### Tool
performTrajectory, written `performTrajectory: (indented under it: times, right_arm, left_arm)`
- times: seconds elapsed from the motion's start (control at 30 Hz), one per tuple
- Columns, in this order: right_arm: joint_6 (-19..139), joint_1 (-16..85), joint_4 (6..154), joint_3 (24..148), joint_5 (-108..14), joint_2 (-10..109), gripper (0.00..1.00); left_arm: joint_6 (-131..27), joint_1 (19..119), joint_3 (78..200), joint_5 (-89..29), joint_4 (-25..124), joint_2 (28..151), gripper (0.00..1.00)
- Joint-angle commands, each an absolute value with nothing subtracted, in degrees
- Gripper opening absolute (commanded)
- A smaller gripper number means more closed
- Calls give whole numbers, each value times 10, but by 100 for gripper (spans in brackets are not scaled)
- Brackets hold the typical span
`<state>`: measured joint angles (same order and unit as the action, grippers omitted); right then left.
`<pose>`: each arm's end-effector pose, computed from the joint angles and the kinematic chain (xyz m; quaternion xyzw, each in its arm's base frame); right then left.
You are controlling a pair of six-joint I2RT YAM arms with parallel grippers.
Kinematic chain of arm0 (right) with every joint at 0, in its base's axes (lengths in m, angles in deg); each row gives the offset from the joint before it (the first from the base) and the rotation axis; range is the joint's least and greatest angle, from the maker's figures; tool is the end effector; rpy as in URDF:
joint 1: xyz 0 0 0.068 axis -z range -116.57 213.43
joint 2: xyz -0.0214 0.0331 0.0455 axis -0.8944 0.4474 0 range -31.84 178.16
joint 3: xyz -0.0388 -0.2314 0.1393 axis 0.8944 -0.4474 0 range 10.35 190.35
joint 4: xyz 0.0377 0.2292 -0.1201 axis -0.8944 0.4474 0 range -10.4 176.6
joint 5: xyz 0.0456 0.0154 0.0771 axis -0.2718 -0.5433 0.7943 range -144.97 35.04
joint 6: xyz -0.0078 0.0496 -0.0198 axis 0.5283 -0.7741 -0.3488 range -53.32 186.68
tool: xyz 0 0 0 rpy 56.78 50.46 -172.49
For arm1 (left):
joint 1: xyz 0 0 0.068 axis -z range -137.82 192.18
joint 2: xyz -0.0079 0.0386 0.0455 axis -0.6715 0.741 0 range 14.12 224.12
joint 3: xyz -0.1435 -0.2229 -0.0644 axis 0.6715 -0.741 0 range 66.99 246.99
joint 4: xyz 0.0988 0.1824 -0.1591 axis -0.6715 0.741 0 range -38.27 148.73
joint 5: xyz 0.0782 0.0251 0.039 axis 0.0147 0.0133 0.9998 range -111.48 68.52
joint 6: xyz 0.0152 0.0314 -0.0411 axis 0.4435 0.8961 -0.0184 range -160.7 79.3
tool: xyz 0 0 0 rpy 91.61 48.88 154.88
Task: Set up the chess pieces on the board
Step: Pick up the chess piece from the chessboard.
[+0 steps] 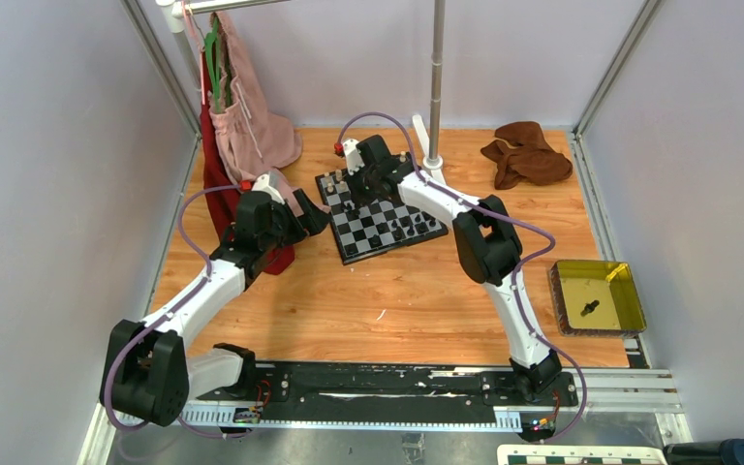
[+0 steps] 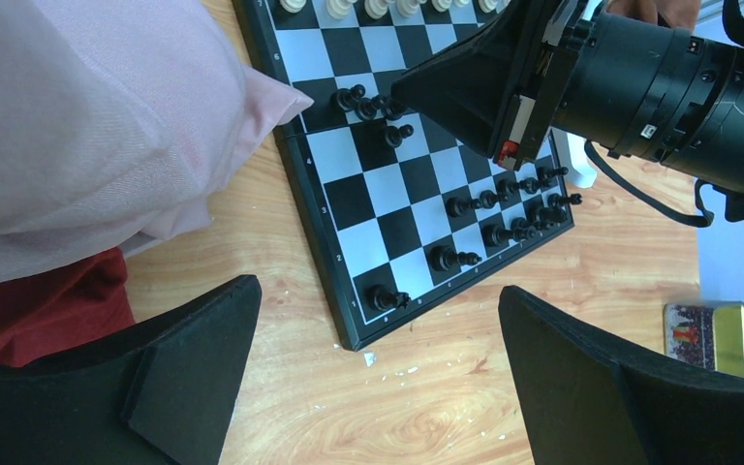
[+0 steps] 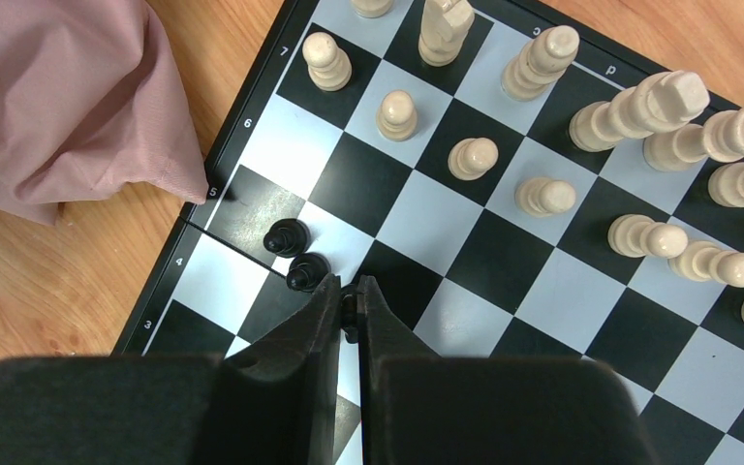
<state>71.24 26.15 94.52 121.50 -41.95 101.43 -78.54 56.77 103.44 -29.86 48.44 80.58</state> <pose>0.4227 0.3319 0.2036 -0.3647 0.8127 0.2221 0.3966 0.2449 -0.0691 0.2358 -0.1336 0.8394 -0.2870 0.4419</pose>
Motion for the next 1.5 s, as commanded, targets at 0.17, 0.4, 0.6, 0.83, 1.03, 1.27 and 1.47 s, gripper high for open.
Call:
performTrajectory:
  times: [0.17,0.4,0.6,0.83,1.03,1.27,1.47]
  right_arm:
    - [719,267,960,1221,-429,1003,0]
    - [721,269,954,1211,-430,994,0]
    - [720,272,951,1214,-429,991,0]
    - [720,274,947,1204,-432,978,0]
    - [723,275,945,1196,-435,964,0]
    - [726,276,949,1186,-440,947,0]
    - [721,276,937,1133,-447,900,0]
  left_arm:
    - [-780,561,1040,-301,485,790,100]
    - [-787,561,1035,-297,483,784,100]
    - [-787,561,1038,-295,484,788,100]
    - [-788,561,1042,-293,485,783,100]
    - [-791,561,1040,-291,484,777,100]
    - [-793,561,1040,-290,486,770,100]
    - [-798,561,1036,-295,493,755,100]
